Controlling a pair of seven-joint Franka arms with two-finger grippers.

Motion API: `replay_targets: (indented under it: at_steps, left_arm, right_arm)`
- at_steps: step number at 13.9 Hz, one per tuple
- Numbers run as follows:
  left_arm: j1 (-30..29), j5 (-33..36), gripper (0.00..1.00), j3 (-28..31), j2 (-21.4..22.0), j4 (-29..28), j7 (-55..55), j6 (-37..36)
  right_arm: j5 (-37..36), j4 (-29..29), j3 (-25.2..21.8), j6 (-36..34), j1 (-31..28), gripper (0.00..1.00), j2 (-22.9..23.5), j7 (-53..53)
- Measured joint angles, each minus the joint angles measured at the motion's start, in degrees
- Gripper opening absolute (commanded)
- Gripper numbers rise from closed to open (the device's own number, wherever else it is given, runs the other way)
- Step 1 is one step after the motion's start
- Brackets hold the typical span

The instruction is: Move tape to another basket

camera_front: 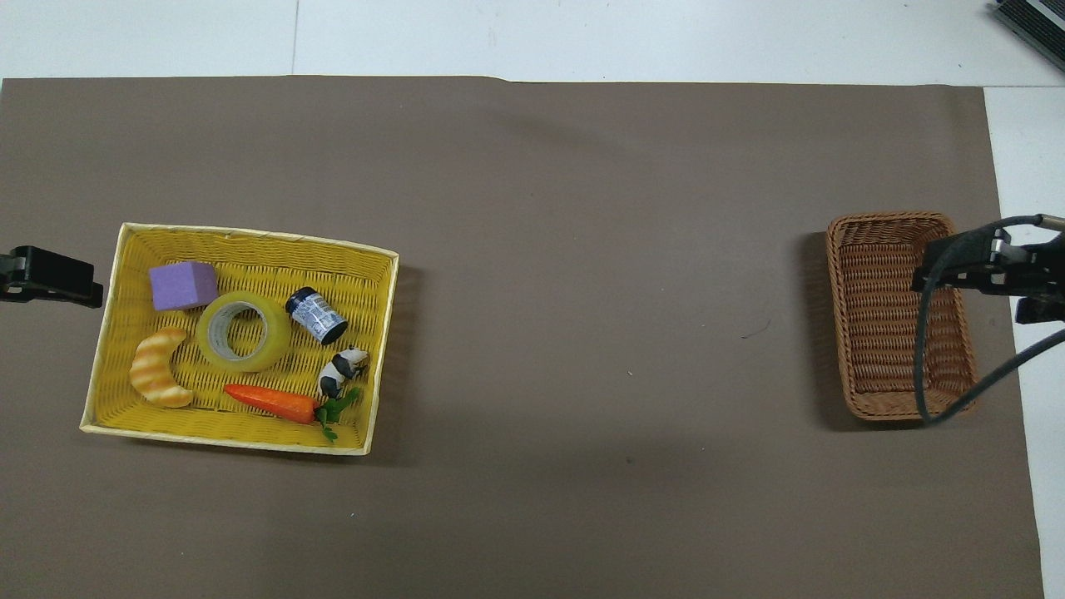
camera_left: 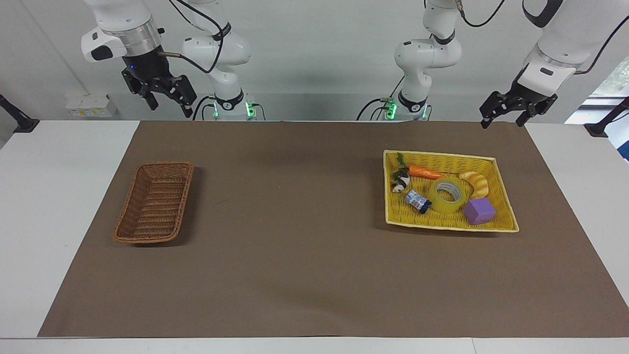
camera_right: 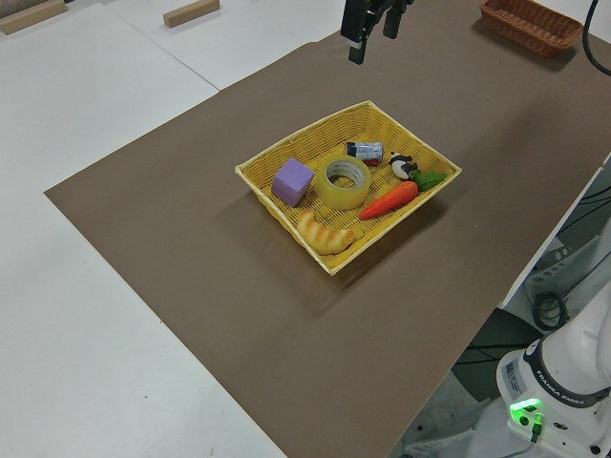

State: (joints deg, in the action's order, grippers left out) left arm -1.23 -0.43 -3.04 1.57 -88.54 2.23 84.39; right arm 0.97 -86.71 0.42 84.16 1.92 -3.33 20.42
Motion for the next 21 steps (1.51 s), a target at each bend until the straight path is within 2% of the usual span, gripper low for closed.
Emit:
replay_targets:
  at_steps: [4, 8, 11, 13, 15, 19, 21]
  left_arm:
    - [0.0, 0.0, 1.0, 0.05, -0.65, 0.85, -5.43, 0.04]
    - [0.0, 0.0, 1.0, 0.05, -0.65, 0.9, -6.22, 0.04]
    - [-0.03, 0.0, 1.0, 0.13, -0.63, 0.7, -6.24, 0.02]
    - [-0.49, 0.0, 1.0, 0.26, -0.56, 0.08, -6.24, 0.03]
    - [-1.12, 0.0, 1.0, 0.3, 0.29, -1.93, -6.24, 1.08]
    - [-1.61, 0.0, 1.0, 0.4, 4.17, -9.76, -6.09, 5.55]
    - [-1.64, 0.0, 1.0, 0.42, 4.88, -12.47, -3.05, 7.4]
  right_arm:
    - [0.0, 0.0, 0.02, 0.0, 0.0, 1.0, 0.0, -0.62]
    - [-0.08, 0.01, 0.18, 0.18, -0.15, 1.0, -0.01, -10.17]
    - [-0.1, 0.02, 0.05, 0.22, -2.32, 1.0, -0.01, -19.0]
    - [-0.1, 0.02, 0.0, 0.22, -3.06, 1.0, -0.01, -20.69]
    - [-0.15, 0.03, 0.09, 0.24, -3.03, 1.0, -0.02, -20.71]
    - [-2.2, 0.12, 0.17, 0.25, -2.96, 1.0, -0.3, -20.72]
    - [-2.2, 0.12, 0.15, 0.25, -3.01, 1.0, -0.43, -20.72]
